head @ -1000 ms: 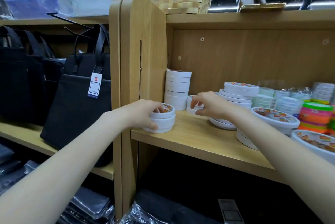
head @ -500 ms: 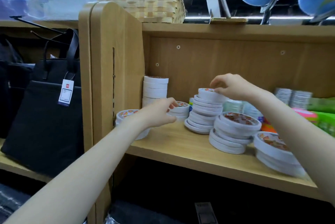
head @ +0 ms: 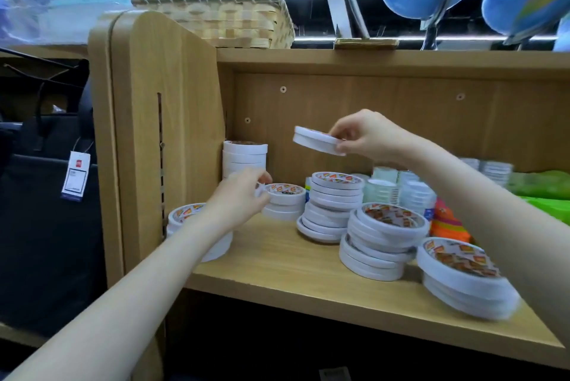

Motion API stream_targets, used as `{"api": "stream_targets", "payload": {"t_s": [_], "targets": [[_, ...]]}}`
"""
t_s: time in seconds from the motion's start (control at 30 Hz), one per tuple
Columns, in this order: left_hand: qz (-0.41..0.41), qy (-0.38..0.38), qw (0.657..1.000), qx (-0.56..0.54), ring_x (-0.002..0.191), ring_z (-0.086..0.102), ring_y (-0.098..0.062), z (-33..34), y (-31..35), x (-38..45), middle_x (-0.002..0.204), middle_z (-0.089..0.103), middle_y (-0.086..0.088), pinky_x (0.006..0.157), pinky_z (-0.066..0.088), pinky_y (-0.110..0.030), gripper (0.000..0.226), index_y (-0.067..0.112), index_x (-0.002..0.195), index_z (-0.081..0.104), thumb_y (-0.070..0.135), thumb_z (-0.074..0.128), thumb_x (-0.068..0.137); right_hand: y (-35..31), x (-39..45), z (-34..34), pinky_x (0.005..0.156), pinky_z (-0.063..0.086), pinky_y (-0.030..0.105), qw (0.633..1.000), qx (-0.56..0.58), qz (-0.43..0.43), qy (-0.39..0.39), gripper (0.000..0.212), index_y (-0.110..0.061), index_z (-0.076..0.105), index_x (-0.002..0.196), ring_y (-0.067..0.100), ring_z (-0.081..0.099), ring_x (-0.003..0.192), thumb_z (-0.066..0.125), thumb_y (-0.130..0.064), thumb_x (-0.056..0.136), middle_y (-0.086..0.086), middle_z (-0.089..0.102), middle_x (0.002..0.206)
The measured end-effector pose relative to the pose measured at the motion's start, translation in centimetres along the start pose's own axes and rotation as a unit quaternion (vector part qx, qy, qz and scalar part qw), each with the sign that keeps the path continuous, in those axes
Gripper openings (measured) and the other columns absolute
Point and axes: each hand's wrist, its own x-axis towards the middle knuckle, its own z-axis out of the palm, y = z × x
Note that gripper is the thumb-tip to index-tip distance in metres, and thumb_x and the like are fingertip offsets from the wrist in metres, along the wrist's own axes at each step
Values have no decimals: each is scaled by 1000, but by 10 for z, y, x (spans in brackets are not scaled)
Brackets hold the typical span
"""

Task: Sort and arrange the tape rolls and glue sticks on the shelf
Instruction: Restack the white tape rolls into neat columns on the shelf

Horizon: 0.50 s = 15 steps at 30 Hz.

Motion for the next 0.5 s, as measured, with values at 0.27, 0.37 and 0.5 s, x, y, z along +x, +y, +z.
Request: {"api": "stream_targets", "payload": {"t_s": [0.27, 0.37, 0.5], "targets": [[-89, -26, 994, 50, 104, 56, -22, -18, -34, -14, 116, 59, -5, 87, 47, -33, 26, 14, 114, 59, 17, 48, 90, -42, 39, 81, 69, 39, 27, 993, -53, 5, -103, 21, -11, 65, 102, 22, 54, 83, 56, -4, 84, 12, 62, 106], [-111, -20, 993, 23, 100, 56, -18, -13, -42, -17, 110, 62, -2, 83, 47, -31, 24, 16, 111, 61, 19, 48, 91, -43, 42, 97, 68, 40, 31, 991, -69, 52, -100, 23, -9, 62, 101, 29, 56, 86, 49, -1, 85, 15, 60, 109], [-107, -6, 994, 14, 94, 57, -18, -11, -44, -18, 103, 62, 3, 78, 47, -31, 21, 19, 106, 63, 21, 48, 90, -46, 45, 115, 73, 43, 33, 987, -101, 85, -89, 30, -9, 60, 112, 34, 58, 102, 52, -3, 83, 15, 56, 115]]}}
